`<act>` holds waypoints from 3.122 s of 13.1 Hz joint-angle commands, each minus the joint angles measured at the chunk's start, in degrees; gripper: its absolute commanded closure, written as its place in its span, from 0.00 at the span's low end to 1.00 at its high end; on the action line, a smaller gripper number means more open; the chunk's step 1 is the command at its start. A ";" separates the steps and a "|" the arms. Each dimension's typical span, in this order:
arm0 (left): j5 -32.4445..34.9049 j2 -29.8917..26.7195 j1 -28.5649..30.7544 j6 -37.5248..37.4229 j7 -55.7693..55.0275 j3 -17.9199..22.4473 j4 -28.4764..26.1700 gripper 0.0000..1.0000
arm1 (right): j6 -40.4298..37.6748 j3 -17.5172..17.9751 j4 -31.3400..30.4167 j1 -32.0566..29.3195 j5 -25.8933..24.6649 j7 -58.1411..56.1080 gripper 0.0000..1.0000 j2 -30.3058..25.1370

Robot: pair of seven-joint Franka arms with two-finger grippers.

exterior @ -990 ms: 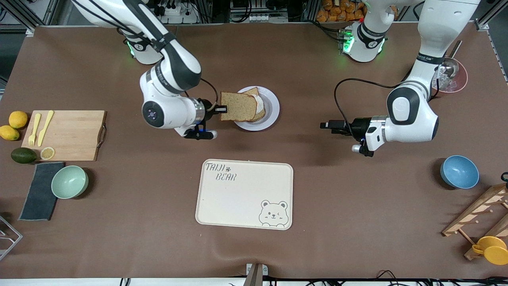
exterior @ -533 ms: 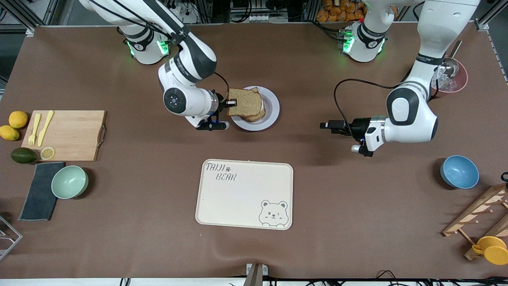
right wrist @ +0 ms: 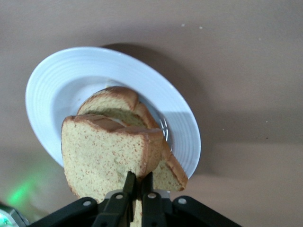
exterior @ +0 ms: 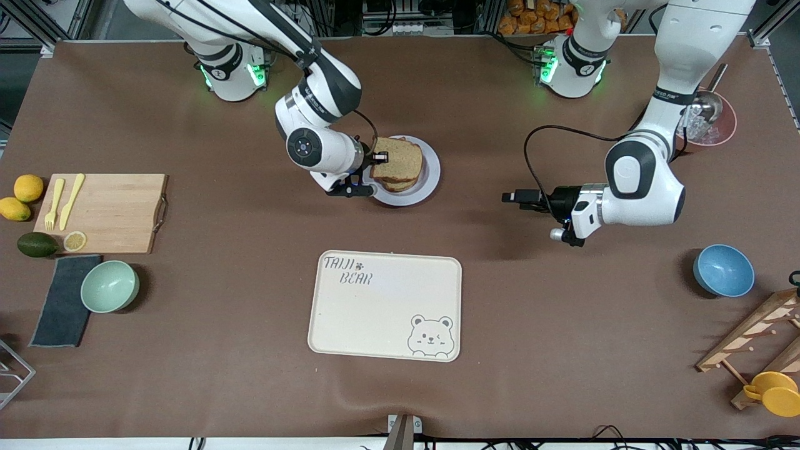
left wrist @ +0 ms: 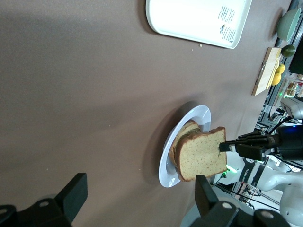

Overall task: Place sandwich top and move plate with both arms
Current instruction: 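Lower the bread onto the egg toast and open the right gripper, then withdraw the right gripper while the left gripper reaches the plate rim, then grip the white plate rim with the left gripper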

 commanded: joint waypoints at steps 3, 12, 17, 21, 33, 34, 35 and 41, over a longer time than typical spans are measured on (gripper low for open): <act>-1.12 1.11 -0.52 1.31 0.81 -0.26 0.03 0.00 | 0.51 0.15 1.62 -0.97 -1.20 7.92 0.17 1.49; -10.77 2.08 -0.43 11.93 3.08 -10.62 -4.79 0.00 | -20.02 -2.30 11.89 -10.01 -7.18 7.92 0.00 -3.07; -23.97 4.54 -5.08 16.60 16.09 -12.39 -8.05 0.00 | -36.91 -11.89 20.42 -11.60 -15.40 1.98 0.00 -3.69; -24.33 5.51 -9.83 20.55 16.10 -12.39 -8.84 0.00 | -39.92 -11.89 21.14 -15.64 -22.89 -3.84 0.00 -6.77; -29.34 7.18 -13.35 20.65 16.19 -12.74 -8.76 0.00 | -49.24 -21.99 26.23 -19.34 -24.58 -25.29 0.00 -20.99; -30.47 7.27 -13.79 20.73 16.27 -12.74 -8.76 0.00 | -49.33 -23.04 26.23 -18.56 -24.58 -26.00 0.00 -22.58; -31.53 7.27 -14.14 20.74 16.45 -12.74 -8.67 0.00 | -49.33 -24.71 26.15 -17.16 -24.58 -26.18 0.00 -23.81; -32.42 7.97 -14.23 20.82 17.33 -12.74 -8.58 0.00 | -44.60 -26.48 27.72 -16.18 -25.19 -29.08 0.00 -24.97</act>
